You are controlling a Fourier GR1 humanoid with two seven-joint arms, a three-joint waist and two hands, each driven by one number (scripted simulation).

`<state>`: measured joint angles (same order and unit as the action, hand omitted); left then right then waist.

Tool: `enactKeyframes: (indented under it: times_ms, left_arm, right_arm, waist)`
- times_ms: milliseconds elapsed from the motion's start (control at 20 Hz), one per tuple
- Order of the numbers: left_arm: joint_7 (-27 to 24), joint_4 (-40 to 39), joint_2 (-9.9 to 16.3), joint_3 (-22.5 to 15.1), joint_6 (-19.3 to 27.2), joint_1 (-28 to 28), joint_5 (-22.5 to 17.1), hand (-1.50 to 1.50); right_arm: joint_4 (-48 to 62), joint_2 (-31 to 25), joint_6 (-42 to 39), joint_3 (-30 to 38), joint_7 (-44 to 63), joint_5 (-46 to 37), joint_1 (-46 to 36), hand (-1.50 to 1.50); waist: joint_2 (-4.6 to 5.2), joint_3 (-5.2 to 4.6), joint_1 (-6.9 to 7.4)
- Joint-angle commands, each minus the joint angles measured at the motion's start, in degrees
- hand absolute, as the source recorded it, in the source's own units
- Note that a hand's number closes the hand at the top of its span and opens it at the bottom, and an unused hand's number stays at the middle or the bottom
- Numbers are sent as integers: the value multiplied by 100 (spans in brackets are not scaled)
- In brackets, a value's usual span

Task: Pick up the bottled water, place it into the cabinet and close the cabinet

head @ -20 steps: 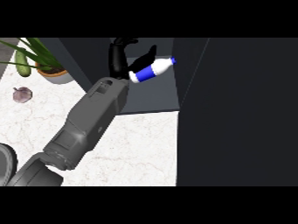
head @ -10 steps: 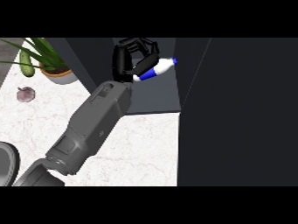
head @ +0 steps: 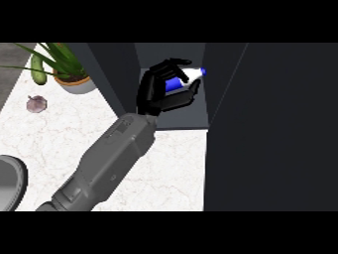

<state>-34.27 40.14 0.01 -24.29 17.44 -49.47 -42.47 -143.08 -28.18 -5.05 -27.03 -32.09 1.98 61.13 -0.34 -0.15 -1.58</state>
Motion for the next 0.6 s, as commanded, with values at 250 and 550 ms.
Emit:
enactKeyframes:
  times_ms: [250,550]
  left_arm:
    - [200,2302,-1,-1483,122,2126,-109,-150]
    - [61,3938,1060,-1650,201,3791,-21,-150]
  right_arm:
    - [-880,-159,313,-23,217,-212,398,-150]
    - [-801,-66,600,-313,217,-517,330,-150]
  waist:
    - [-63,8,236]
    - [-48,3,331]
